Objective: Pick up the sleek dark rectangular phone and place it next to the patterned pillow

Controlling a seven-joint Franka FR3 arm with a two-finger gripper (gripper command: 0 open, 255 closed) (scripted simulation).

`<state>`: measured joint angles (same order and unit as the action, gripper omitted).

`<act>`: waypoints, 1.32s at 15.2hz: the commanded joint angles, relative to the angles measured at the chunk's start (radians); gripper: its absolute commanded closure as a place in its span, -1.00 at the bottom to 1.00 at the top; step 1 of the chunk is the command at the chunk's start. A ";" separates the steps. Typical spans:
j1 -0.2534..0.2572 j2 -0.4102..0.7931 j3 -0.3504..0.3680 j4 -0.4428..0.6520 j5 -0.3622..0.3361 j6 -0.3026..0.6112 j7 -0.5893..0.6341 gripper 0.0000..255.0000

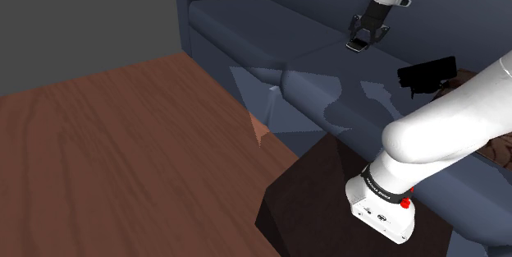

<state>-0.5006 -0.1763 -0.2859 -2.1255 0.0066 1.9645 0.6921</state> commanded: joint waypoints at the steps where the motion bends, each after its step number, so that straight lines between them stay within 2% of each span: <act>1: 0.000 -0.006 0.001 0.020 -0.002 -0.026 0.002 1.00; 10: 0.001 -0.019 0.005 0.119 -0.005 -0.138 0.010 1.00; 20: -0.098 -0.240 -0.096 -0.067 -0.105 -0.165 -0.144 1.00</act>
<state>-0.5861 -0.3881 -0.3703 -2.1717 -0.0837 1.8068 0.5675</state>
